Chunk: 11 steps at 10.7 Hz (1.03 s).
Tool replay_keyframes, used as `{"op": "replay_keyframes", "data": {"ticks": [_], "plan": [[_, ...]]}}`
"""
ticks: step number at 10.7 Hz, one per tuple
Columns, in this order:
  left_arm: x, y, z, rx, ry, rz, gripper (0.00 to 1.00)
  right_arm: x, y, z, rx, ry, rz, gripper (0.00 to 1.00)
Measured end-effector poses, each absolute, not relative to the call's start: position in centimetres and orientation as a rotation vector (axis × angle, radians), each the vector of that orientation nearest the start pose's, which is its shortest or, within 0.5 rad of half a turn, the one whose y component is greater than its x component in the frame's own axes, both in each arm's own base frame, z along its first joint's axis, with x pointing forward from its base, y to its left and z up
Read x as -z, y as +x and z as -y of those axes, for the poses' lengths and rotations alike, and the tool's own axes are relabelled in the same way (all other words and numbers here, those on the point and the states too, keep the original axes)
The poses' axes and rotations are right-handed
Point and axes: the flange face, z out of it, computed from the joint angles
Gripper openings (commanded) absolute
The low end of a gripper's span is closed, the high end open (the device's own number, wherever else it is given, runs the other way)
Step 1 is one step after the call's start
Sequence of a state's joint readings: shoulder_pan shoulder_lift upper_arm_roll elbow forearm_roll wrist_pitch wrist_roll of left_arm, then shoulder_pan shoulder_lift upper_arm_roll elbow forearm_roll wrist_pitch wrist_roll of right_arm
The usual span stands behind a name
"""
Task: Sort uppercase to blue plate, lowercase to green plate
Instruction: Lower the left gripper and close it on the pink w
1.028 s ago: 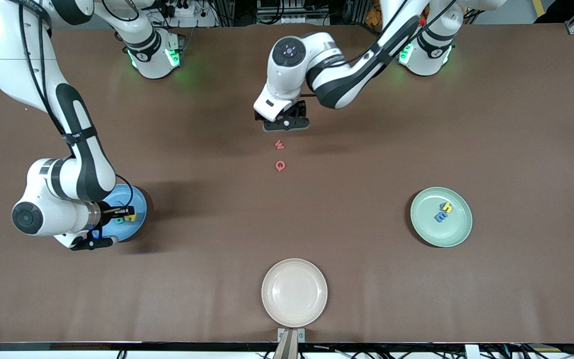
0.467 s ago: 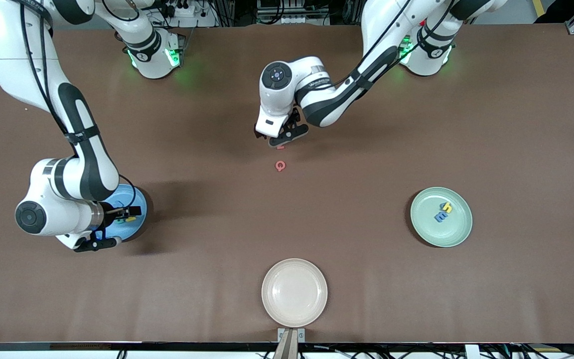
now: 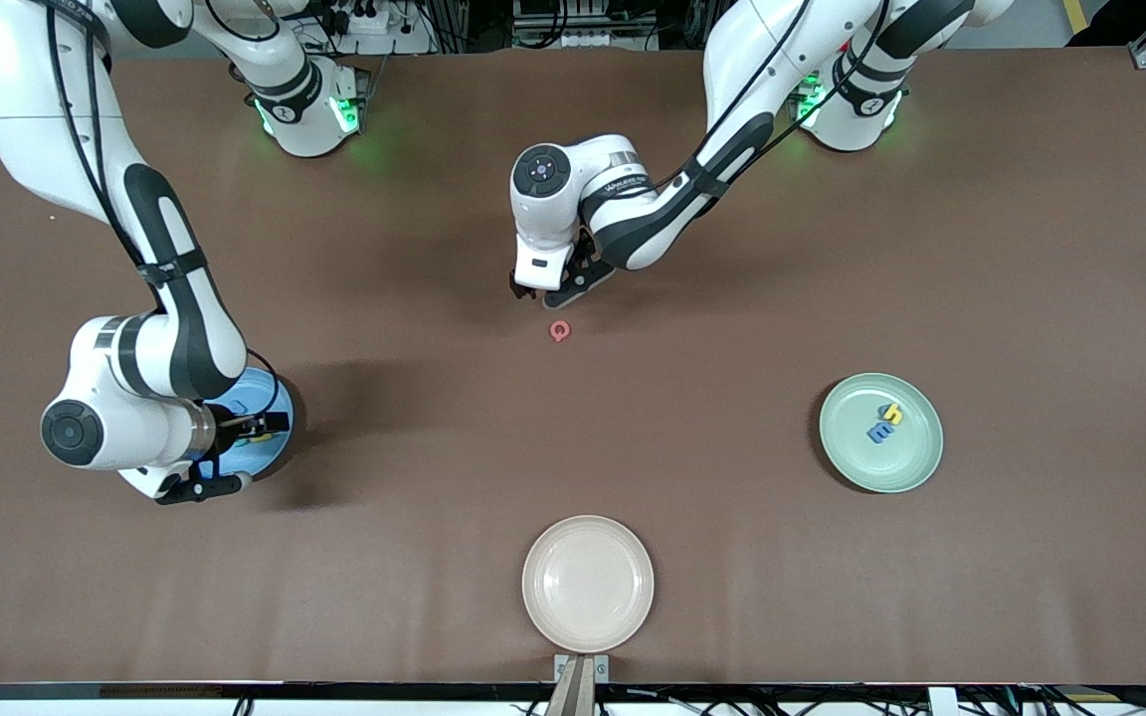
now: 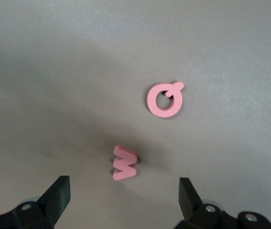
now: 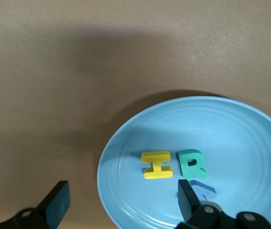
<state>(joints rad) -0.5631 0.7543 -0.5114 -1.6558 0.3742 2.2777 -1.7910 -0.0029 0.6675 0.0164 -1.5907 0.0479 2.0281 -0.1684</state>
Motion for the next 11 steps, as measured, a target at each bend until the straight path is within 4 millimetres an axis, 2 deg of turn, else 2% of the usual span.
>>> {"op": "replay_keyframes", "data": {"ticks": [3,6,11], "plan": [[-19.5,36.6,57.1,-0.034,-2.981,0.920,1.00,-22.6,67.1,-1.1,-0.344,-3.045,0.236,1.00],[-18.3,35.8,57.7,-0.001,-2.991,0.943,1.00,-22.6,67.2,-1.2,-0.336,-3.046,0.239,1.00],[-17.9,36.3,57.5,0.028,-2.991,0.979,1.00,-22.7,67.2,-1.2,-0.335,-3.047,0.240,1.00]]}}
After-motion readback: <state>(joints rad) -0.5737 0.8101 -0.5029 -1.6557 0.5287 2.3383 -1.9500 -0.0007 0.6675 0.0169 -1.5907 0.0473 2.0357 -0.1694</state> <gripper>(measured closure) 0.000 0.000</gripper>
